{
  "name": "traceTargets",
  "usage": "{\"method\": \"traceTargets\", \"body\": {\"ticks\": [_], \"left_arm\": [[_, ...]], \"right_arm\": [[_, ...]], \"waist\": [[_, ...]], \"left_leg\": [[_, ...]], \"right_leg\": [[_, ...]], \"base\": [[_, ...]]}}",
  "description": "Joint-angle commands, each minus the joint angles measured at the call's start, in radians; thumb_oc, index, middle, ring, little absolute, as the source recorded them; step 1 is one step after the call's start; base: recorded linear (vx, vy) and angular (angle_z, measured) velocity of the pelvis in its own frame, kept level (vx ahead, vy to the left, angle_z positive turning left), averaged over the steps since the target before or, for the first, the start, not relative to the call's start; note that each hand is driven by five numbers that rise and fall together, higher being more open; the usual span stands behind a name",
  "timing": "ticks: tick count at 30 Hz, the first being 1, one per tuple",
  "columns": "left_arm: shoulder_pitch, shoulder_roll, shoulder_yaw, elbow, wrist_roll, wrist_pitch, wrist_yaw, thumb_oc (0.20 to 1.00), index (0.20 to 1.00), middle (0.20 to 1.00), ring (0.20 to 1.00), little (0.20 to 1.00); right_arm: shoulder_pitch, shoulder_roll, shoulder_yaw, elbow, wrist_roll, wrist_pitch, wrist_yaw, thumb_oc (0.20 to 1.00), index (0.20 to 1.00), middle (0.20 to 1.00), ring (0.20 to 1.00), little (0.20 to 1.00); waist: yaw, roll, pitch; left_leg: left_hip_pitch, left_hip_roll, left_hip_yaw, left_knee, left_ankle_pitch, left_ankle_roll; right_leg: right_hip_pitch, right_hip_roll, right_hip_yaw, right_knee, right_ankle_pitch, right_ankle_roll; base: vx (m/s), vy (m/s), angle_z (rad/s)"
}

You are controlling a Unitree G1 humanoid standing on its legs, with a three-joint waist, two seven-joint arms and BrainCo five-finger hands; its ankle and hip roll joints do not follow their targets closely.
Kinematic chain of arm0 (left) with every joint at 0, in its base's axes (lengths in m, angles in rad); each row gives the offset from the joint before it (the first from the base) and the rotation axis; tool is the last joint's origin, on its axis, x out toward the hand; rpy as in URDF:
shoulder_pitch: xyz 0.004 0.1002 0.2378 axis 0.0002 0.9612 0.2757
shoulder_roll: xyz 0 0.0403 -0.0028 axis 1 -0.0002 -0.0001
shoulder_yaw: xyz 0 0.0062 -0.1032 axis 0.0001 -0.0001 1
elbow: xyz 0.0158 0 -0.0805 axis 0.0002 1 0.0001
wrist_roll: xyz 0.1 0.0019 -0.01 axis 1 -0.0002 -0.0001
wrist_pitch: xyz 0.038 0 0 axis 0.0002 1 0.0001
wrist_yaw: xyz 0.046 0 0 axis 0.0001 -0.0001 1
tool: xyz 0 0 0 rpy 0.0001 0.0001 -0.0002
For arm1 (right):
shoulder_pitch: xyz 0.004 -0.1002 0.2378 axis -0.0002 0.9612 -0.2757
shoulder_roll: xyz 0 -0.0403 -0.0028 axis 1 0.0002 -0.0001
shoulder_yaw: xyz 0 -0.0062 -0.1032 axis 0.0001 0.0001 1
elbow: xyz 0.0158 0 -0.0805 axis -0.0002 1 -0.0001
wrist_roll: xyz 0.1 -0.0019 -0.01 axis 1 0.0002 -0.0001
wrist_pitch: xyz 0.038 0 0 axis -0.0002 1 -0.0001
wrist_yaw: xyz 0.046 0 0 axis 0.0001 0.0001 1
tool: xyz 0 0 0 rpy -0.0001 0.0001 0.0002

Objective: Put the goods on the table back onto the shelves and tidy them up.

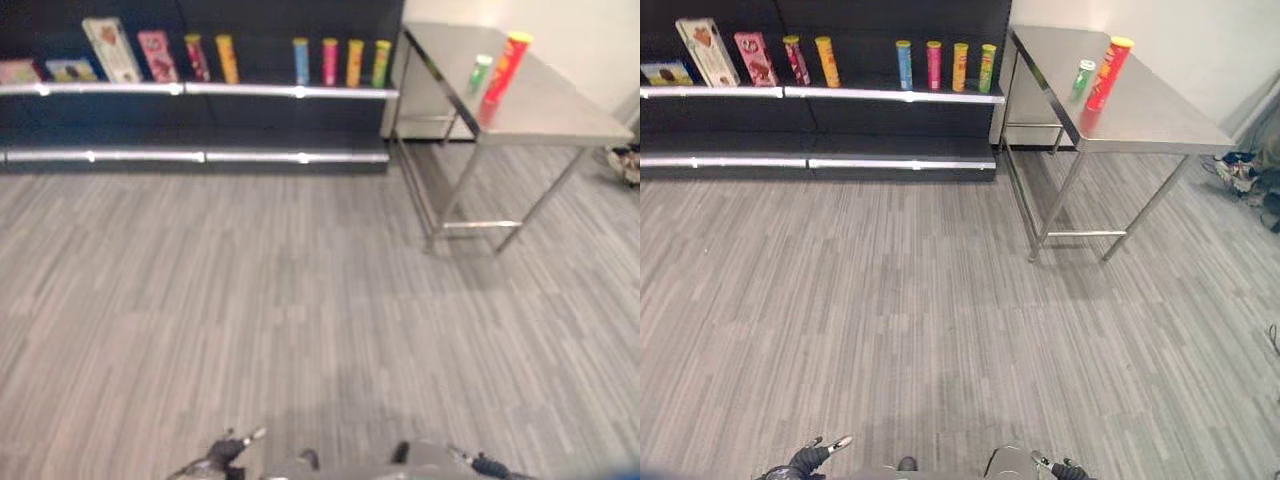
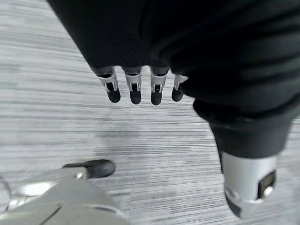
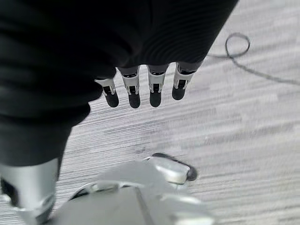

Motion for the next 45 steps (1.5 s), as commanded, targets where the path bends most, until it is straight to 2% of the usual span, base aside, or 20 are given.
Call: {"method": "traceTargets", "body": {"ticks": [1,4,10,12,14,17,18,19,21,24,25,26,27,31,35,37,40,41,42,45], "left_arm": [[-0.033,0.018,-0.009,0.000,-0.024,-0.020,0.013,1.000,1.000,1.000,1.000,1.000],[-0.033,0.019,-0.007,-0.005,-0.017,-0.024,0.009,1.000,1.000,1.000,1.000,1.000],[-0.016,0.017,-0.002,-0.020,-0.010,-0.029,0.004,1.000,1.000,1.000,1.000,1.000],[-0.018,0.017,-0.013,-0.042,-0.017,-0.030,0.006,1.000,1.000,1.000,1.000,1.000],[-0.029,0.024,-0.024,-0.104,-0.068,-0.030,0.005,1.000,1.000,1.000,1.000,1.000],[-0.035,0.031,-0.025,-0.126,-0.090,-0.029,0.009,1.000,1.000,1.000,1.000,1.000],[-0.045,0.034,-0.025,-0.125,-0.098,-0.026,0.015,1.000,1.000,1.000,1.000,1.000],[-0.046,0.035,-0.025,-0.125,-0.098,-0.026,0.015,1.000,1.000,1.000,1.000,1.000],[-0.051,0.034,-0.016,-0.128,-0.118,-0.030,0.018,1.000,1.000,1.000,1.000,1.000],[-0.044,0.033,-0.016,-0.126,-0.114,-0.032,0.023,1.000,1.000,1.000,1.000,1.000],[-0.035,0.036,-0.014,-0.120,-0.107,-0.032,0.024,1.000,1.000,1.000,1.000,1.000],[-0.035,0.036,-0.014,-0.120,-0.107,-0.032,0.024,1.000,1.000,1.000,1.000,1.000],[-0.035,0.037,-0.012,-0.106,-0.101,-0.033,0.024,1.000,1.000,1.000,1.000,1.000],[-0.024,0.033,-0.007,-0.054,-0.090,-0.031,0.022,1.000,1.000,1.000,1.000,1.000],[-0.019,0.046,0.001,-0.037,-0.072,-0.023,0.015,1.000,1.000,1.000,1.000,1.000],[-0.025,0.070,-0.006,-0.048,-0.054,-0.018,0.014,1.000,1.000,1.000,1.000,1.000],[-0.030,0.081,-0.021,-0.067,-0.035,-0.017,0.014,1.000,1.000,1.000,1.000,1.000],[-0.030,0.081,-0.021,-0.067,-0.035,-0.017,0.014,1.000,1.000,1.000,1.000,1.000],[-0.034,0.084,-0.029,-0.088,-0.037,-0.017,0.014,1.000,1.000,1.000,1.000,1.000],[-0.043,0.082,-0.037,-0.111,-0.033,-0.021,0.016,1.000,1.000,1.000,1.000,1.000]], "right_arm": [[-0.026,-0.007,-0.001,0.004,0.011,-0.012,-0.009,1.000,1.000,1.000,1.000,1.000],[-0.022,-0.010,-0.005,-0.013,0.002,-0.005,-0.003,1.000,1.000,1.000,1.000,1.000],[0.007,-0.019,-0.005,-0.018,-0.022,-0.006,0.014,1.000,1.000,1.000,1.000,1.000],[0.004,-0.031,0.002,-0.019,-0.032,-0.005,0.017,1.000,1.000,1.000,1.000,1.000],[-0.016,-0.050,-0.001,-0.047,0.019,-0.022,0.002,1.000,1.000,1.000,1.000,1.000],[-0.037,-0.059,0.011,-0.057,0.036,-0.025,-0.011,1.000,1.000,1.000,1.000,1.000],[-0.060,-0.067,0.021,-0.067,0.046,-0.021,-0.015,1.000,1.000,1.000,1.000,1.000],[-0.060,-0.066,0.021,-0.067,0.046,-0.021,-0.015,1.000,1.000,1.000,1.000,1.000],[-0.073,-0.062,0.034,-0.093,0.063,-0.028,-0.013,1.000,1.000,1.000,1.000,1.000],[-0.076,-0.061,0.039,-0.098,0.060,-0.031,-0.016,1.000,1.000,1.000,1.000,1.000],[-0.070,-0.057,0.047,-0.096,0.048,-0.032,-0.016,1.000,1.000,1.000,1.000,1.000],[-0.070,-0.057,0.048,-0.096,0.048,-0.032,-0.016,1.000,1.000,1.000,1.000,1.000],[-0.070,-0.052,0.053,-0.077,0.037,-0.036,-0.021,1.000,1.000,1.000,1.000,1.000],[-0.058,-0.037,0.042,-0.026,0.022,-0.037,-0.030,1.000,1.000,1.000,1.000,1.000],[-0.051,-0.020,0.033,-0.004,0.012,-0.031,-0.016,1.000,1.000,1.000,1.000,1.000],[-0.050,-0.014,0.029,-0.010,0.010,-0.025,-0.011,1.000,1.000,1.000,1.000,1.000],[-0.050,-0.012,0.008,-0.027,0.016,-0.022,-0.018,1.000,1.000,1.000,1.000,1.000],[-0.050,-0.012,0.008,-0.028,0.016,-0.022,-0.018,1.000,1.000,1.000,1.000,1.000],[-0.039,-0.007,0.003,-0.047,0.013,-0.023,-0.018,1.000,1.000,1.000,1.000,1.000],[-0.036,-0.012,0.000,-0.069,0.011,-0.022,-0.022,1.000,1.000,1.000,1.000,1.000]], "waist": [[-0.008,-0.015,0.022],[-0.026,-0.031,0.034],[-0.048,-0.028,-0.001],[-0.061,-0.011,-0.020],[-0.058,-0.006,-0.015],[-0.050,-0.024,0.001],[-0.031,-0.035,0.023],[-0.033,-0.039,0.021],[-0.005,-0.051,0.027],[0.011,-0.051,0.027],[0.037,-0.025,0.020],[0.037,-0.026,0.021],[0.069,-0.007,0.019],[0.092,-0.001,0.004],[0.109,-0.019,-0.023],[0.074,-0.016,-0.019],[0.038,0.011,-0.016],[0.038,0.009,-0.015],[0.026,0.011,-0.017],[0.021,0.005,-0.012]], "left_leg": [[0.035,-0.048,-0.002,0.002,-0.069,-0.074],[0.085,-0.030,-0.040,0.020,-0.128,-0.107],[0.198,-0.007,-0.082,0.014,-0.170,-0.139],[0.189,0.035,-0.091,0.081,-0.122,-0.173],[0.032,0.089,-0.083,0.428,0.051,-0.245],[-0.082,0.105,-0.055,0.643,0.111,-0.225],[-0.176,0.129,-0.001,0.750,0.085,-0.202],[-0.178,0.125,-0.001,0.747,0.088,-0.201],[-0.281,0.139,0.061,0.631,0.001,-0.166],[-0.330,0.135,0.078,0.454,-0.003,-0.158],[-0.345,0.127,0.038,0.215,0.112,-0.176],[-0.340,0.126,0.039,0.209,0.115,-0.176],[-0.385,0.102,-0.029,0.035,0.212,-0.196],[-0.425,0.086,-0.059,-0.002,0.257,-0.218],[-0.369,0.077,-0.017,-0.002,0.244,-0.179],[-0.276,0.060,0.029,-0.002,0.195,-0.130],[-0.200,0.047,0.080,-0.002,0.133,-0.095],[-0.199,0.044,0.080,-0.002,0.133,-0.094],[-0.159,0.030,0.101,-0.002,0.101,-0.085],[-0.127,0.020,0.118,-0.002,0.065,-0.093]], "right_leg": [[-0.047,-0.045,0.033,-0.178,0.159,0.025],[-0.079,-0.069,0.009,-0.379,0.259,0.076],[-0.068,-0.055,-0.031,-0.377,0.293,0.078],[-0.062,-0.016,-0.021,-0.351,0.274,0.060],[-0.011,0.050,-0.041,-0.341,0.198,-0.007],[0.040,0.074,-0.053,-0.364,0.154,-0.050],[0.095,0.102,-0.042,-0.390,0.114,-0.072],[0.092,0.098,-0.043,-0.390,0.114,-0.072],[0.149,0.117,-0.020,-0.402,0.063,-0.073],[0.172,0.119,-0.010,-0.405,0.034,-0.065],[0.208,0.153,0.004,-0.405,0.001,-0.064],[0.210,0.153,0.004,-0.405,0.001,-0.064],[0.255,0.187,0.029,-0.405,-0.038,-0.073],[0.332,0.218,0.082,-0.405,-0.087,-0.068],[0.320,0.177,0.104,-0.271,-0.087,-0.036],[0.206,0.111,0.087,0.020,-0.016,-0.002],[0.118,0.026,-0.009,0.253,0.088,0.015],[0.117,0.023,-0.008,0.258,0.085,0.016],[0.097,-0.031,-0.081,0.250,0.103,0.018],[0.115,-0.049,-0.154,0.075,0.067,0.004]], "base": [[0.21,-0.096,0.45],[0.47,-0.140,0.45],[0.47,-0.100,0.53],[0.57,-0.232,0.36],[0.50,-0.296,0.43],[0.21,-0.155,-0.09],[0.30,-0.189,-0.13],[0.30,-0.141,0.00],[0.40,-0.008,0.00],[0.31,0.098,-0.10],[0.37,0.182,-0.39],[0.56,0.285,-0.29],[0.44,0.202,-0.18],[0.48,0.280,-0.74],[0.26,0.217,-0.81],[0.30,0.376,-0.62],[0.23,0.375,-0.16],[0.30,0.297,-0.06],[0.30,0.207,-0.07],[0.29,0.096,-0.25]]}}
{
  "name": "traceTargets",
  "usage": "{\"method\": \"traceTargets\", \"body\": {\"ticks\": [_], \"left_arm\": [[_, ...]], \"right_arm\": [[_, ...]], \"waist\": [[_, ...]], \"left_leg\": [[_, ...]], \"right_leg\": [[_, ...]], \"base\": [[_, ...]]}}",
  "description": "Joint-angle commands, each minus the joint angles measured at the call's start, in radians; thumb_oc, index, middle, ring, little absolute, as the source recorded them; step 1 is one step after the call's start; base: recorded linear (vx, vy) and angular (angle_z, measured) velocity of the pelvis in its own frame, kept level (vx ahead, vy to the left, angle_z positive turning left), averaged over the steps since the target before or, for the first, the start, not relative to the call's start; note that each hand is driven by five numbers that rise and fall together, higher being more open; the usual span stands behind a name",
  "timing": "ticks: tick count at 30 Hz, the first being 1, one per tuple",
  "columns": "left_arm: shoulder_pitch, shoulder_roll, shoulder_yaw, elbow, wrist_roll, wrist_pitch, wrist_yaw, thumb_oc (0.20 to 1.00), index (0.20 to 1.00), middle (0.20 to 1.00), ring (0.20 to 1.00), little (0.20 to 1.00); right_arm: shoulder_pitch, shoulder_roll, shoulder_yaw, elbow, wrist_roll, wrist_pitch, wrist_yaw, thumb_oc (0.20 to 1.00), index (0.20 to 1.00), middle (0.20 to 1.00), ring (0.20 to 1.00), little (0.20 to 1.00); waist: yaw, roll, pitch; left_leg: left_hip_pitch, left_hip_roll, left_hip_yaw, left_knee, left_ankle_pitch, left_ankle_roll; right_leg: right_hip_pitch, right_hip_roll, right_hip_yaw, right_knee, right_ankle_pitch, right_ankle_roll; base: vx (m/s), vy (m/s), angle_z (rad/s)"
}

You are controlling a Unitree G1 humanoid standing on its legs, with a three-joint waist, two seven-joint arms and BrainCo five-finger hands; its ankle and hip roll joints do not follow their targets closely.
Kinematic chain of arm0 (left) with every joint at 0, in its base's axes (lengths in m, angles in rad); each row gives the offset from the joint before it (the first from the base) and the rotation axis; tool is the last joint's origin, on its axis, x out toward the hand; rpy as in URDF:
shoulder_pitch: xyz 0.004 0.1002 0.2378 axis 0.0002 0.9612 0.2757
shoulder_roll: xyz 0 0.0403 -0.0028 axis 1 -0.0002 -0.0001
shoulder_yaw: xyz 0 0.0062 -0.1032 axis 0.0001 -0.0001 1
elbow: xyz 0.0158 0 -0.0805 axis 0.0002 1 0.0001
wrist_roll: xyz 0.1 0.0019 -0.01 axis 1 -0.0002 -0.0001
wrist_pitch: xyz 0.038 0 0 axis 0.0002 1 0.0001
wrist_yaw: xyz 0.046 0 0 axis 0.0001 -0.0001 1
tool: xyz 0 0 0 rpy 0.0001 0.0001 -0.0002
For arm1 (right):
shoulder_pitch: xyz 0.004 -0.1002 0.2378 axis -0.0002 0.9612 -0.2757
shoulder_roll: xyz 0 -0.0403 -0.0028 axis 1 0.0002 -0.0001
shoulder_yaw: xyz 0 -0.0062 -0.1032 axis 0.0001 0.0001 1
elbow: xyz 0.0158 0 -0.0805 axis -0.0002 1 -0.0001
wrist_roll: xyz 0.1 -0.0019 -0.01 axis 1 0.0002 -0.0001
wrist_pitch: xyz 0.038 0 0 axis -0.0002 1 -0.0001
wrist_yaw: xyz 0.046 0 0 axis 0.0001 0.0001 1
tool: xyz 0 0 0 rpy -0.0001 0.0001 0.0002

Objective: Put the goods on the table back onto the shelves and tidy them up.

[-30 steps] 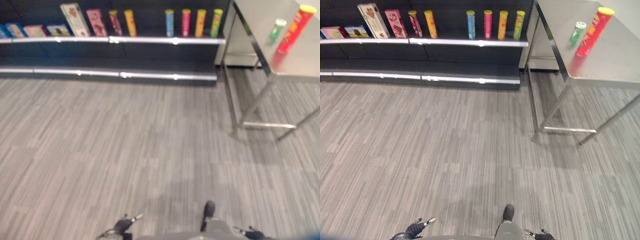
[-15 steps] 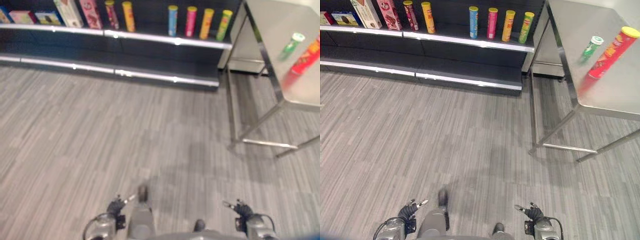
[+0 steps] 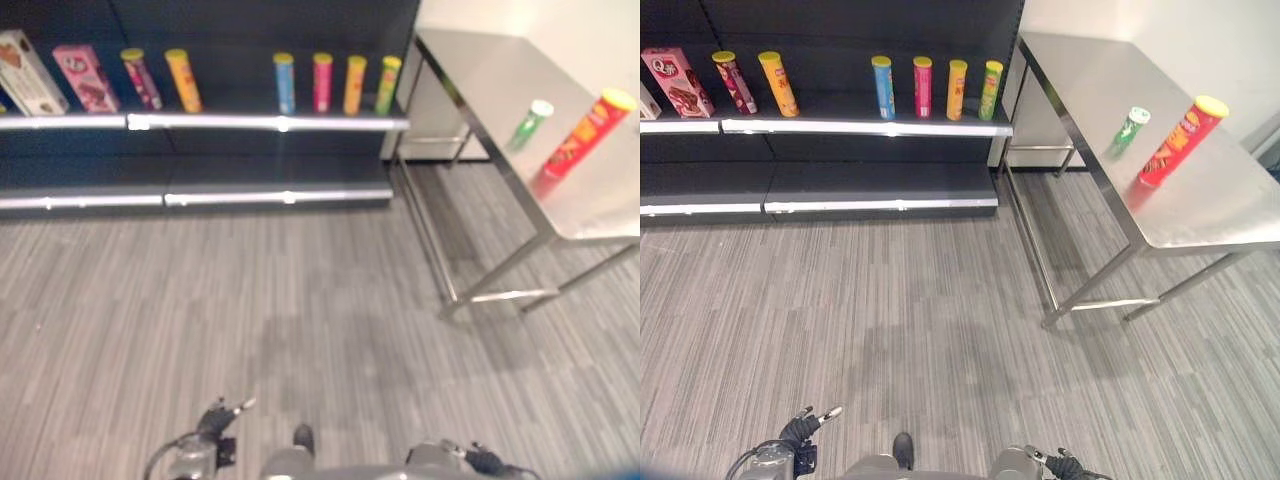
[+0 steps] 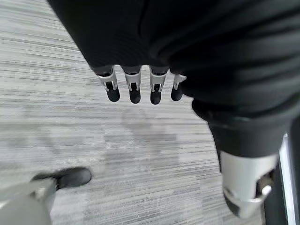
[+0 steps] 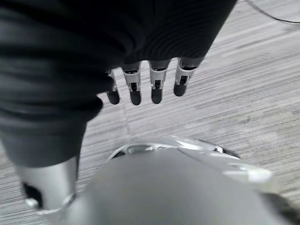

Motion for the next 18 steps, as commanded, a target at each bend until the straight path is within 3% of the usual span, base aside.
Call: {"method": "traceTargets", "body": {"ticks": [1,6,10,11,13,16,18], "left_arm": [[-0.019,0.005,-0.003,-0.019,0.055,-0.020,0.001,1.000,1.000,1.000,1.000,1.000],[-0.042,-0.004,-0.033,-0.059,0.113,-0.027,-0.007,1.000,1.000,1.000,1.000,1.000],[-0.042,-0.005,-0.033,-0.059,0.113,-0.027,-0.007,1.000,1.000,1.000,1.000,1.000],[-0.051,-0.012,-0.072,-0.135,0.137,-0.037,-0.025,1.000,1.000,1.000,1.000,1.000],[-0.042,-0.012,-0.078,-0.149,0.145,-0.037,-0.033,1.000,1.000,1.000,1.000,1.000],[-0.044,-0.014,-0.091,-0.141,0.155,-0.032,-0.041,1.000,1.000,1.000,1.000,1.000],[-0.046,-0.013,-0.105,-0.147,0.152,-0.033,-0.044,1.000,1.000,1.000,1.000,1.000]], "right_arm": [[-0.011,-0.036,0.000,-0.028,-0.024,-0.003,-0.012,1.000,1.000,1.000,1.000,1.000],[-0.006,-0.039,-0.005,-0.035,-0.043,0.004,-0.015,1.000,1.000,1.000,1.000,1.000],[-0.006,-0.040,-0.005,-0.036,-0.044,0.005,-0.015,1.000,1.000,1.000,1.000,1.000],[0.017,-0.046,-0.015,-0.030,-0.054,0.010,-0.003,1.000,1.000,1.000,1.000,1.000],[0.027,-0.044,-0.022,-0.021,-0.054,0.009,-0.001,1.000,1.000,1.000,1.000,1.000],[0.037,-0.048,-0.032,-0.021,-0.045,0.005,0.002,1.000,1.000,1.000,1.000,1.000],[0.041,-0.053,-0.031,-0.018,-0.029,-0.001,0.004,1.000,1.000,1.000,1.000,1.000]], "waist": [[0.010,0.004,-0.005],[-0.012,0.006,-0.005],[-0.010,0.007,-0.005],[-0.036,0.002,-0.012],[-0.036,-0.003,-0.024],[-0.061,0.005,-0.044],[-0.070,0.014,-0.048]], "left_leg": [[-0.072,0.032,-0.022,0.000,-0.008,-0.141],[-0.017,0.041,0.012,0.000,-0.048,-0.163],[-0.016,0.042,0.013,0.000,-0.048,-0.163],[0.066,0.004,0.031,0.000,-0.103,-0.163],[0.099,0.001,0.036,0.000,-0.131,-0.168],[0.148,0.027,0.043,0.019,-0.163,-0.191],[0.123,0.075,0.055,0.144,-0.165,-0.226]], "right_leg": [[0.093,0.057,-0.073,-0.392,0.105,0.000],[0.042,0.059,-0.093,-0.683,0.202,0.039],[0.043,0.061,-0.092,-0.687,0.204,0.039],[0.037,0.032,-0.118,-0.691,0.272,0.052],[0.069,0.023,-0.162,-0.692,0.282,0.056],[0.079,0.042,-0.155,-0.682,0.272,0.051],[0.099,0.072,-0.167,-0.684,0.242,0.035]], "base": [[0.26,-0.027,-0.39],[0.21,0.002,-0.19],[0.17,0.023,-0.12],[0.70,0.076,-0.02],[0.59,0.016,-0.10],[0.38,-0.055,-0.10],[0.25,-0.137,-0.11]]}}
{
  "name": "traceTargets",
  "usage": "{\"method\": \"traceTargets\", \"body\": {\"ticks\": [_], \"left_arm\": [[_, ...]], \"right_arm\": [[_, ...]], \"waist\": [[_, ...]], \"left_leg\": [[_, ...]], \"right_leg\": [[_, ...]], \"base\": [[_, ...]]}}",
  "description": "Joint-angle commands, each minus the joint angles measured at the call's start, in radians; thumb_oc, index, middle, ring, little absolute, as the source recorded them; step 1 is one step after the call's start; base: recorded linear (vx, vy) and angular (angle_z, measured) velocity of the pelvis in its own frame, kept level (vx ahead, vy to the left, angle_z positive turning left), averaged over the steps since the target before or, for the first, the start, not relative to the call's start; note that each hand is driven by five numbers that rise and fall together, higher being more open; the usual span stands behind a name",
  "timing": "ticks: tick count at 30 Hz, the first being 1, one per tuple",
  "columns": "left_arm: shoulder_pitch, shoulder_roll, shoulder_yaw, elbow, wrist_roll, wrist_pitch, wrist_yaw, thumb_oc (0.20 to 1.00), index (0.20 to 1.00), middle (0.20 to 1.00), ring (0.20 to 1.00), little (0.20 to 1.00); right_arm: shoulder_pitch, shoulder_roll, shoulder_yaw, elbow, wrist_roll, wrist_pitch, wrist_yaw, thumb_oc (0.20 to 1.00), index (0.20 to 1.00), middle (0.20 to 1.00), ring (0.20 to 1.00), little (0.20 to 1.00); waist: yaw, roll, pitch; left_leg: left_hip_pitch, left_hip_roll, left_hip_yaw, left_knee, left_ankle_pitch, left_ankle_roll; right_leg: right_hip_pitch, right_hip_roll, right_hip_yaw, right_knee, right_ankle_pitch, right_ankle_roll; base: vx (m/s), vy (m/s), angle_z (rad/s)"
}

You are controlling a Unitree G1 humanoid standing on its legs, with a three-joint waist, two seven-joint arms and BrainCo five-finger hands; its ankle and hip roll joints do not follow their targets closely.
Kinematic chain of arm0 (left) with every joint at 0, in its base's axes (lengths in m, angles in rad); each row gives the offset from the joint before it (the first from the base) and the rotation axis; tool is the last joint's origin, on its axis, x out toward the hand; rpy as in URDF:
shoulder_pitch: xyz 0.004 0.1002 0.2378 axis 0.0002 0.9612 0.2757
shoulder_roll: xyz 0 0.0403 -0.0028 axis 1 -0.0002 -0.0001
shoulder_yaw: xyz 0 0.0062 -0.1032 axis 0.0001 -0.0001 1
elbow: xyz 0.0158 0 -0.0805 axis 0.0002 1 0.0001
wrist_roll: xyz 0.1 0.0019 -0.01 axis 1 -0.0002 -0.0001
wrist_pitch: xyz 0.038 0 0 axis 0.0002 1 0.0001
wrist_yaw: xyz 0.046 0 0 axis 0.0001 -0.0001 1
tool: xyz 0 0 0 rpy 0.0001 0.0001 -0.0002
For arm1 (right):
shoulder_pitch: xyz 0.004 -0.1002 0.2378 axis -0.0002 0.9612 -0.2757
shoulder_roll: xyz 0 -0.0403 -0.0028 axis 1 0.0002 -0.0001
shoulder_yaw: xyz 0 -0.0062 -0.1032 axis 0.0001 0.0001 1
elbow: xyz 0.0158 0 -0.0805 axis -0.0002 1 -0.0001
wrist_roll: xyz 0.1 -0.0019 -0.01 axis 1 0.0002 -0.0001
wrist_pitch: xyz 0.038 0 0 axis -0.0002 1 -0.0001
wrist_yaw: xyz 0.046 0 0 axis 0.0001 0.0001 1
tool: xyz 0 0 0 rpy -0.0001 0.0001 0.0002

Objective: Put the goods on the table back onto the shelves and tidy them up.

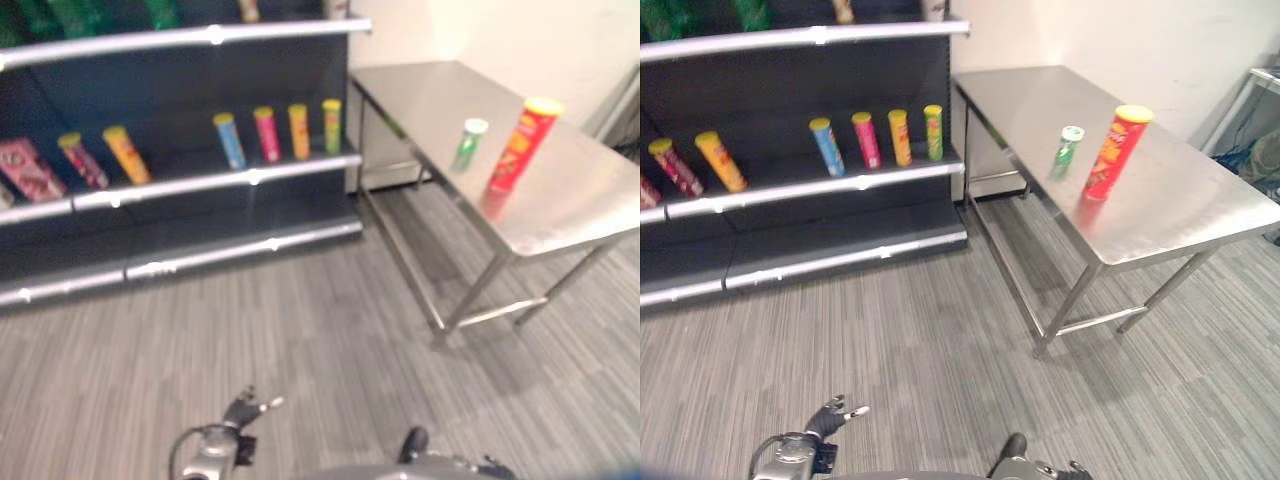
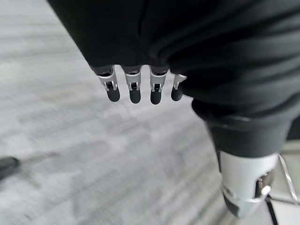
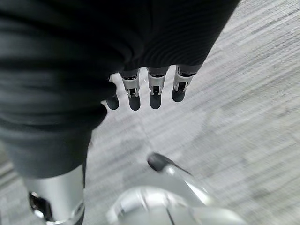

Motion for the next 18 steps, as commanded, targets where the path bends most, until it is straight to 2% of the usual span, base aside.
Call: {"method": "traceTargets", "body": {"ticks": [1,2,3,4,5,6,7,8,9,10,11,13,14,15,16,18], "left_arm": [[-0.048,0.066,-0.035,-0.035,0.033,-0.033,-0.011,1.000,1.000,1.000,1.000,1.000],[-0.048,0.066,-0.035,-0.035,0.033,-0.033,-0.011,1.000,1.000,1.000,1.000,1.000],[-0.042,0.076,-0.033,-0.070,0.019,-0.038,-0.013,1.000,1.000,1.000,1.000,1.000],[-0.037,0.078,-0.028,-0.078,0.009,-0.040,-0.007,1.000,1.000,1.000,1.000,1.000],[-0.036,0.080,-0.027,-0.079,0.005,-0.039,-0.004,1.000,1.000,1.000,1.000,1.000],[-0.035,0.078,-0.023,-0.077,-0.006,-0.041,-0.001,1.000,1.000,1.000,1.000,1.000],[-0.035,0.079,-0.022,-0.077,-0.006,-0.041,-0.001,1.000,1.000,1.000,1.000,1.000],[-0.031,0.074,-0.018,-0.080,-0.024,-0.042,-0.001,1.000,1.000,1.000,1.000,1.000],[-0.023,0.065,-0.005,-0.094,-0.041,-0.042,0.001,1.000,1.000,1.000,1.000,1.000],[-0.018,0.064,-0.002,-0.104,-0.043,-0.043,0.000,1.000,1.000,1.000,1.000,1.000],[-0.017,0.064,-0.002,-0.105,-0.043,-0.043,0.000,1.000,1.000,1.000,1.000,1.000],[-0.006,0.065,0.007,-0.108,-0.038,-0.040,0.001,1.000,1.000,1.000,1.000,1.000],[-0.011,0.060,0.003,-0.093,-0.034,-0.044,0.007,1.000,1.000,1.000,1.000,1.000],[-0.011,0.060,0.003,-0.093,-0.034,-0.044,0.007,1.000,1.000,1.000,1.000,1.000],[-0.022,0.053,-0.003,-0.071,-0.037,-0.049,0.013,1.000,1.000,1.000,1.000,1.000],[-0.028,0.052,-0.005,-0.065,-0.039,-0.050,0.016,1.000,1.000,1.000,1.000,1.000]], "right_arm": [[-0.037,0.020,0.004,0.010,0.014,-0.023,0.005,1.000,1.000,1.000,1.000,1.000],[-0.037,0.020,0.004,0.010,0.014,-0.023,0.005,1.000,1.000,1.000,1.000,1.000],[-0.052,0.009,0.028,-0.001,0.013,-0.027,0.008,1.000,1.000,1.000,1.000,1.000],[-0.064,0.002,0.038,-0.004,0.014,-0.026,0.006,1.000,1.000,1.000,1.000,1.000],[-0.070,-0.003,0.042,0.000,0.017,-0.024,0.005,1.000,1.000,1.000,1.000,1.000],[-0.077,-0.007,0.044,0.003,0.020,-0.022,0.007,1.000,1.000,1.000,1.000,1.000],[-0.078,-0.007,0.044,0.003,0.020,-0.022,0.007,1.000,1.000,1.000,1.000,1.000],[-0.078,-0.007,0.050,0.005,0.019,-0.021,0.011,1.000,1.000,1.000,1.000,1.000],[-0.077,-0.004,0.058,-0.003,0.016,-0.024,0.014,1.000,1.000,1.000,1.000,1.000],[-0.076,-0.005,0.060,-0.010,0.013,-0.026,0.016,1.000,1.000,1.000,1.000,1.000],[-0.075,-0.006,0.060,-0.011,0.013,-0.026,0.016,1.000,1.000,1.000,1.000,1.000],[-0.069,-0.010,0.067,-0.024,0.000,-0.026,0.021,1.000,1.000,1.000,1.000,1.000],[-0.069,-0.011,0.073,-0.022,-0.006,-0.029,0.022,1.000,1.000,1.000,1.000,1.000],[-0.069,-0.011,0.073,-0.022,-0.006,-0.029,0.022,1.000,1.000,1.000,1.000,1.000],[-0.075,-0.013,0.081,-0.019,-0.016,-0.033,0.017,1.000,1.000,1.000,1.000,1.000],[-0.079,-0.013,0.085,-0.016,-0.021,-0.035,0.014,1.000,1.000,1.000,1.000,1.000]], "waist": [[0.004,-0.062,0.064],[0.004,-0.061,0.064],[0.016,-0.064,0.082],[0.032,-0.059,0.096],[0.044,-0.061,0.110],[0.046,-0.064,0.119],[0.046,-0.063,0.119],[0.050,-0.066,0.124],[0.058,-0.067,0.120],[0.063,-0.065,0.120],[0.064,-0.067,0.119],[0.081,-0.050,0.110],[0.096,-0.035,0.113],[0.096,-0.035,0.113],[0.105,-0.023,0.117],[0.107,-0.020,0.116]], "left_leg": [[-0.106,-0.030,-0.039,0.224,-0.002,-0.059],[-0.108,-0.029,-0.040,0.226,-0.003,-0.059],[-0.196,0.009,-0.059,0.473,0.049,-0.087],[-0.254,0.020,-0.094,0.600,0.089,-0.101],[-0.296,0.025,-0.122,0.662,0.106,-0.105],[-0.333,0.047,-0.130,0.685,0.113,-0.105],[-0.335,0.049,-0.132,0.689,0.112,-0.105],[-0.344,0.084,-0.114,0.648,0.108,-0.097],[-0.340,0.128,-0.076,0.489,0.091,-0.076],[-0.337,0.135,-0.063,0.398,0.094,-0.071],[-0.332,0.132,-0.059,0.390,0.098,-0.071],[-0.348,0.123,-0.083,0.181,0.161,-0.082],[-0.374,0.097,-0.152,0.039,0.265,-0.088],[-0.374,0.097,-0.152,0.039,0.265,-0.088],[-0.402,0.072,-0.212,-0.025,0.287,-0.096],[-0.417,0.060,-0.236,-0.036,0.290,-0.100]], "right_leg": [[0.070,-0.083,0.003,-0.158,0.113,0.148],[0.070,-0.082,0.003,-0.158,0.113,0.148],[0.096,-0.042,0.024,-0.165,0.069,0.103],[0.108,-0.016,0.040,-0.169,0.038,0.074],[0.121,-0.003,0.049,-0.174,0.017,0.060],[0.131,0.002,0.056,-0.175,0.000,0.051],[0.130,0.003,0.056,-0.175,-0.001,0.050],[0.142,0.003,0.062,-0.175,-0.016,0.053],[0.152,-0.005,0.076,-0.175,-0.033,0.070],[0.153,-0.010,0.087,-0.175,-0.039,0.078],[0.153,-0.011,0.089,-0.175,-0.039,0.079],[0.161,-0.004,0.110,-0.175,-0.061,0.087],[0.174,0.003,0.125,-0.175,-0.068,0.077],[0.174,0.003,0.125,-0.175,-0.068,0.077],[0.195,0.016,0.152,-0.175,-0.089,0.070],[0.201,0.019,0.161,-0.175,-0.094,0.070]], "base": [[0.13,-0.135,-0.13],[0.17,-0.221,-0.04],[0.14,-0.180,-0.17],[0.15,-0.202,-0.39],[0.05,-0.070,-0.84],[0.02,-0.036,-1.11],[0.08,0.001,-1.09],[0.18,0.102,-0.66],[0.22,0.163,-0.25],[0.17,0.149,-0.02],[0.08,0.135,0.01],[0.14,0.223,-0.19],[0.14,0.218,-0.31],[0.19,0.267,-0.24],[0.18,0.190,-0.55],[0.15,0.171,-0.69]]}}
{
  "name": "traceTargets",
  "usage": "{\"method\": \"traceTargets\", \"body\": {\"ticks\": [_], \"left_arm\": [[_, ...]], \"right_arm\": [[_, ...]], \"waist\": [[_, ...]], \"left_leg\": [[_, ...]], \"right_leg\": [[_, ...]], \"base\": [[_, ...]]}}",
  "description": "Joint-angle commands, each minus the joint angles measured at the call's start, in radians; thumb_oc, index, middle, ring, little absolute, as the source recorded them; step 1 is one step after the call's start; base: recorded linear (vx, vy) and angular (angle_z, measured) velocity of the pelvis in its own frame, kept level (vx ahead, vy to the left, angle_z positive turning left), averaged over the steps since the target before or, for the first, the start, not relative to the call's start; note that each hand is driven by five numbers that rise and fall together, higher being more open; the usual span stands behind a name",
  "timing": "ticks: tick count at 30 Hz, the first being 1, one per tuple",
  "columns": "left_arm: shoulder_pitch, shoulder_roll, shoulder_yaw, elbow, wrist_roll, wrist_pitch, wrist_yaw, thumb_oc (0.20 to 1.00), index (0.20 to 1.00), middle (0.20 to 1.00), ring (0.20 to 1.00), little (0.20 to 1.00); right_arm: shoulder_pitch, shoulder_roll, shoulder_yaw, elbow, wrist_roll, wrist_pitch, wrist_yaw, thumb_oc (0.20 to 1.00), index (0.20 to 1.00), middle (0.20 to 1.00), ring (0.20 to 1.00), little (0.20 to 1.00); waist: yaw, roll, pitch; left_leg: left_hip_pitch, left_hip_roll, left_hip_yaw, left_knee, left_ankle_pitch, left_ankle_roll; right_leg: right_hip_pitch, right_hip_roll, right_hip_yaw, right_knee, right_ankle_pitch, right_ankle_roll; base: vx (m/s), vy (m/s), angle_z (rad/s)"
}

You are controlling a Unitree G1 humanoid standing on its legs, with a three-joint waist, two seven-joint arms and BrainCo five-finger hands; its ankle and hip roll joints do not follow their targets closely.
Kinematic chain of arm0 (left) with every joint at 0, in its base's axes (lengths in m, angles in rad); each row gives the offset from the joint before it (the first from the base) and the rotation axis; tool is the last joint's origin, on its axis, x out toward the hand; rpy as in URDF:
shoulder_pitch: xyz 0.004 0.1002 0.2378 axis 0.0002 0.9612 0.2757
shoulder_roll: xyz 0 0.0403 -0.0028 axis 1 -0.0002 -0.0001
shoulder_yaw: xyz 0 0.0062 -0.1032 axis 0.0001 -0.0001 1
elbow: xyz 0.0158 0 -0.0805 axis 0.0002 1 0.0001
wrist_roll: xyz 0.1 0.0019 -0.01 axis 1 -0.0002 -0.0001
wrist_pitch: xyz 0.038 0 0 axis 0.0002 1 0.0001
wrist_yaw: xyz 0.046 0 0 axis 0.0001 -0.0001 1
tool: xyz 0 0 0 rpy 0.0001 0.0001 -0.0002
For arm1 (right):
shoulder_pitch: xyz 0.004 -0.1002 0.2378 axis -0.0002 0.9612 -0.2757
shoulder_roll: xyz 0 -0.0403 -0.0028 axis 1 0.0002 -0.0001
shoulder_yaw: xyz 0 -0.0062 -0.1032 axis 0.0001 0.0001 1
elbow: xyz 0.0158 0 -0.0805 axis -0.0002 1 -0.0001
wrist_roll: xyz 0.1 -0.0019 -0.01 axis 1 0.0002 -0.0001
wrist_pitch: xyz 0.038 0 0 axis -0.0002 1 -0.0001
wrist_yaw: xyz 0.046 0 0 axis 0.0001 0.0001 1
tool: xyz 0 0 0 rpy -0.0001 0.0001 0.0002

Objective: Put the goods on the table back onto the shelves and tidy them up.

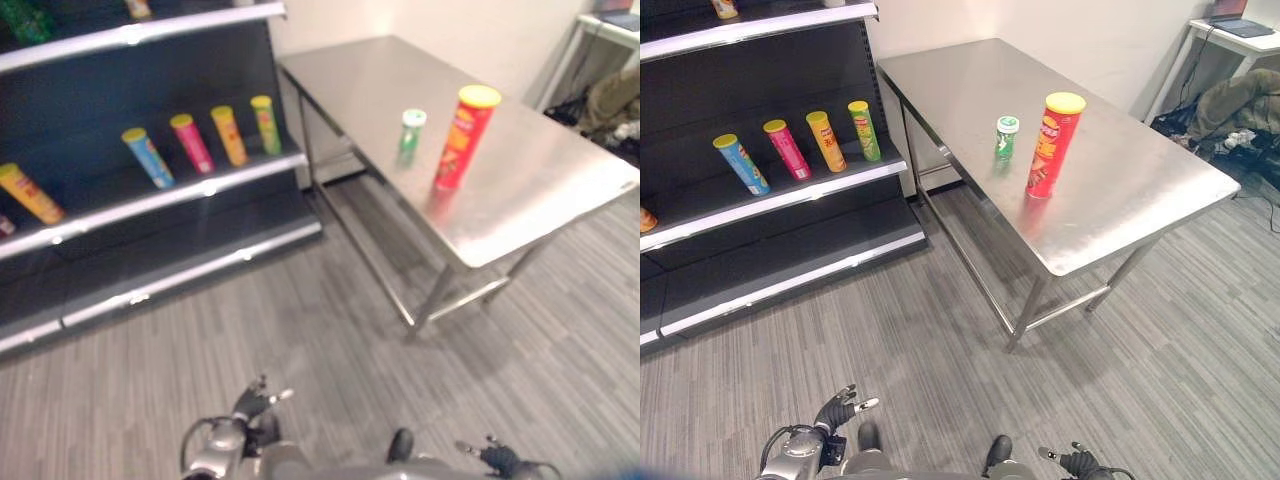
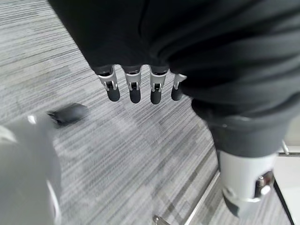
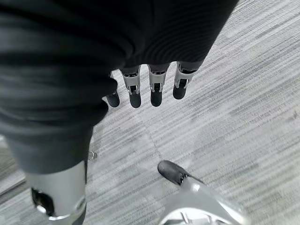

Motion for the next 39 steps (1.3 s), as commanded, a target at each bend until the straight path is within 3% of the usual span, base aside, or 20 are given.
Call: {"method": "traceTargets", "body": {"ticks": [1,4,11,12,13,14,16,17,19,21,22,23,30,33,36,39], "left_arm": [[-0.038,0.038,0.014,-0.024,-0.033,-0.039,0.024,1.000,1.000,1.000,1.000,1.000],[-0.033,0.035,0.021,-0.011,-0.042,-0.039,0.024,1.000,1.000,1.000,1.000,1.000],[-0.063,0.067,0.018,0.020,-0.040,-0.037,0.027,1.000,1.000,1.000,1.000,1.000],[-0.066,0.071,0.019,0.022,-0.038,-0.036,0.026,1.000,1.000,1.000,1.000,1.000],[-0.072,0.081,0.022,0.027,-0.033,-0.029,0.026,1.000,1.000,1.000,1.000,1.000],[-0.072,0.081,0.022,0.028,-0.033,-0.029,0.026,1.000,1.000,1.000,1.000,1.000],[-0.064,0.081,0.038,0.068,-0.028,-0.022,0.033,1.000,1.000,1.000,1.000,1.000],[-0.064,0.081,0.038,0.068,-0.028,-0.022,0.033,1.000,1.000,1.000,1.000,1.000],[-0.057,0.070,0.043,0.115,-0.017,-0.025,0.034,1.000,1.000,1.000,1.000,1.000],[-0.069,0.063,0.039,0.147,0.011,-0.022,0.029,1.000,1.000,1.000,1.000,1.000],[-0.069,0.063,0.039,0.148,0.011,-0.023,0.029,1.000,1.000,1.000,1.000,1.000],[-0.072,0.055,0.033,0.164,0.027,-0.024,0.025,1.000,1.000,1.000,1.000,1.000],[-0.063,0.041,0.027,0.173,0.038,-0.026,0.023,1.000,1.000,1.000,1.000,1.000],[-0.072,0.035,0.013,0.152,0.023,-0.025,0.029,1.000,1.000,1.000,1.000,1.000],[-0.068,0.036,0.007,0.136,0.018,-0.027,0.027,1.000,1.000,1.000,1.000,1.000],[-0.066,0.046,0.003,0.092,0.001,-0.029,0.027,1.000,1.000,1.000,1.000,1.000]], "right_arm": [[-0.038,0.003,0.003,-0.012,-0.027,-0.029,-0.007,1.000,1.000,1.000,1.000,1.000],[-0.054,0.011,0.005,0.000,-0.032,-0.026,-0.006,1.000,1.000,1.000,1.000,1.000],[-0.062,0.045,-0.004,0.032,-0.030,-0.016,0.001,1.000,1.000,1.000,1.000,1.000],[-0.065,0.047,-0.003,0.033,-0.030,-0.015,0.003,1.000,1.000,1.000,1.000,1.000],[-0.068,0.047,0.001,0.037,-0.035,-0.014,0.009,1.000,1.000,1.000,1.000,1.000],[-0.068,0.047,0.001,0.038,-0.035,-0.014,0.009,1.000,1.000,1.000,1.000,1.000],[-0.070,0.044,-0.002,0.029,-0.023,-0.011,0.009,1.000,1.000,1.000,1.000,1.000],[-0.070,0.044,-0.002,0.029,-0.023,-0.011,0.009,1.000,1.000,1.000,1.000,1.000],[-0.070,0.039,0.002,0.024,-0.022,-0.012,0.002,1.000,1.000,1.000,1.000,1.000],[-0.067,0.035,0.001,0.029,-0.023,-0.011,-0.002,1.000,1.000,1.000,1.000,1.000],[-0.068,0.035,0.001,0.029,-0.023,-0.011,-0.002,1.000,1.000,1.000,1.000,1.000],[-0.061,0.035,-0.003,0.034,-0.027,-0.010,-0.001,1.000,1.000,1.000,1.000,1.000],[-0.038,0.034,-0.004,0.026,-0.036,-0.013,0.005,1.000,1.000,1.000,1.000,1.000],[-0.043,0.012,-0.005,0.045,-0.036,-0.015,0.005,1.000,1.000,1.000,1.000,1.000],[-0.049,0.001,-0.011,0.061,-0.026,-0.016,0.004,1.000,1.000,1.000,1.000,1.000],[-0.055,-0.013,-0.004,0.068,-0.012,-0.022,-0.001,1.000,1.000,1.000,1.000,1.000]], "waist": [[0.022,-0.015,0.019],[0.024,-0.005,0.003],[0.033,-0.059,-0.038],[0.036,-0.066,-0.039],[0.040,-0.072,-0.028],[0.040,-0.072,-0.031],[0.027,-0.061,-0.004],[0.029,-0.062,-0.004],[0.011,-0.051,0.017],[-0.006,-0.049,0.031],[-0.007,-0.050,0.029],[-0.017,-0.052,0.032],[-0.026,-0.079,0.022],[-0.028,-0.080,-0.006],[-0.032,-0.083,-0.010],[-0.027,-0.091,0.007]], "left_leg": [[-0.053,-0.068,-0.067,0.005,0.095,0.010],[-0.036,-0.082,-0.074,0.005,0.094,0.025],[0.007,-0.158,-0.028,0.005,0.052,0.089],[0.012,-0.171,-0.026,0.005,0.043,0.103],[0.035,-0.197,-0.025,0.005,0.022,0.132],[0.031,-0.197,-0.025,0.005,0.023,0.133],[0.072,-0.216,-0.049,0.005,-0.001,0.161],[0.072,-0.216,-0.048,0.005,-0.002,0.161],[0.093,-0.231,-0.082,0.005,-0.019,0.162],[0.110,-0.246,-0.130,0.005,-0.043,0.157],[0.108,-0.246,-0.131,0.005,-0.042,0.157],[0.123,-0.252,-0.155,0.005,-0.056,0.152],[0.165,-0.282,-0.215,0.005,-0.094,0.143],[0.183,-0.243,-0.233,0.007,-0.108,0.103],[0.154,-0.226,-0.211,0.104,-0.144,0.085],[0.061,-0.212,-0.176,0.316,-0.112,0.040]], "right_leg": [[0.081,-0.060,0.020,0.008,-0.094,0.117],[0.095,-0.057,0.055,0.008,-0.093,0.129],[0.073,-0.146,0.094,0.110,-0.081,0.165],[0.059,-0.159,0.099,0.154,-0.082,0.165],[0.022,-0.189,0.110,0.286,-0.063,0.167],[0.019,-0.188,0.110,0.285,-0.061,0.167],[-0.083,-0.188,0.152,0.444,-0.001,0.156],[-0.086,-0.189,0.154,0.447,-0.003,0.157],[-0.139,-0.150,0.184,0.331,-0.006,0.137],[-0.174,-0.136,0.210,0.127,0.033,0.154],[-0.175,-0.137,0.209,0.125,0.035,0.154],[-0.196,-0.144,0.212,0.044,0.069,0.174],[-0.158,-0.131,0.187,0.022,0.108,0.185],[-0.108,-0.112,0.130,0.011,0.084,0.173],[-0.086,-0.099,0.115,0.014,0.051,0.154],[-0.038,-0.073,0.121,0.008,-0.001,0.114]], "base": [[0.10,0.169,-0.55],[0.17,0.273,-0.24],[0.14,0.278,-0.15],[0.14,0.326,0.04],[0.11,0.246,0.05],[0.12,0.246,0.04],[0.13,0.198,0.06],[0.21,0.168,0.22],[0.23,0.035,0.12],[0.23,-0.066,0.31],[0.30,-0.062,0.62],[0.23,-0.035,0.71],[0.22,-0.079,1.06],[0.29,-0.231,1.01],[0.14,-0.127,0.30],[0.08,-0.097,0.08]]}}
